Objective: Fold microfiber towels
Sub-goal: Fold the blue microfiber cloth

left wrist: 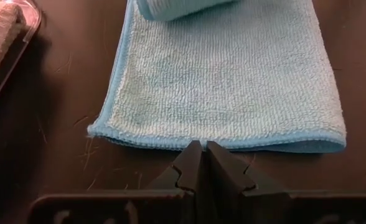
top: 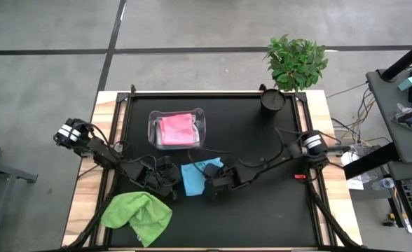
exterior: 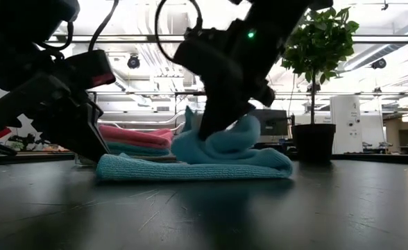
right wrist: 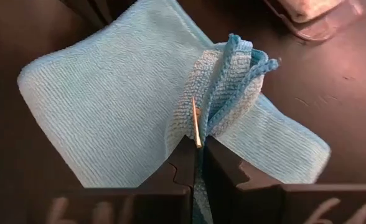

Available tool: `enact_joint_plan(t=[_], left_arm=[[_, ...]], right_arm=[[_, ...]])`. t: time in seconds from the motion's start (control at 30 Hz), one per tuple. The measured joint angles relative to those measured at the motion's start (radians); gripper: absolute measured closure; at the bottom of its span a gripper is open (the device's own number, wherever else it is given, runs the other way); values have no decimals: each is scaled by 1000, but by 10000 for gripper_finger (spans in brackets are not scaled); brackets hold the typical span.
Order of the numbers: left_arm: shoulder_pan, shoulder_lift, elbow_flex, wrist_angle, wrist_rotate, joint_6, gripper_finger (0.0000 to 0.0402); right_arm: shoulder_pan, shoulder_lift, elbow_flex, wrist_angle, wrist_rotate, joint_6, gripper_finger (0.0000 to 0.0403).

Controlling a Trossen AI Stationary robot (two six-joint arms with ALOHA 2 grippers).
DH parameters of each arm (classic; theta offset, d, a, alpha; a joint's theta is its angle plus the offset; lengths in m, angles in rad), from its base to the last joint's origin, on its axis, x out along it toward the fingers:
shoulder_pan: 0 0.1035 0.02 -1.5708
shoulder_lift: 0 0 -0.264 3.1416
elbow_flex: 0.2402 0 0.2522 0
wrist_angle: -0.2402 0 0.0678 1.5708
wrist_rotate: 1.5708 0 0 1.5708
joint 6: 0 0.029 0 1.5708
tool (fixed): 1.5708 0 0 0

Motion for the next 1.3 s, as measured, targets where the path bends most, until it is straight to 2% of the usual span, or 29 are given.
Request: enact_joint_plan(t=[0.17, 0.37, 0.57, 0.77, 0.97, 1.13, 1.3], left_arm=[[0, 0, -1, -1, 0, 0, 391], [1, 0, -1, 1, -2, 8, 391], [3, 0, -1, 1, -5, 31, 391], [7, 0, -1, 0, -5, 35, 391], [8, 0, -1, 1, -5, 35, 391], [8, 0, -1, 0, -5, 35, 391], [8, 1, -2, -5, -5, 35, 391]], right_arm=[[0, 35, 33, 17, 2, -15, 390], [0, 33, 34, 40, 109, 19, 390], [-5, 34, 34, 95, 86, 21, 384], [-12, 38, 34, 103, 72, 23, 322], [-10, 38, 34, 207, 64, -33, 257], [-8, 38, 35, 280, -7, -124, 229], [6, 6, 40, 262, -19, -219, 216]])
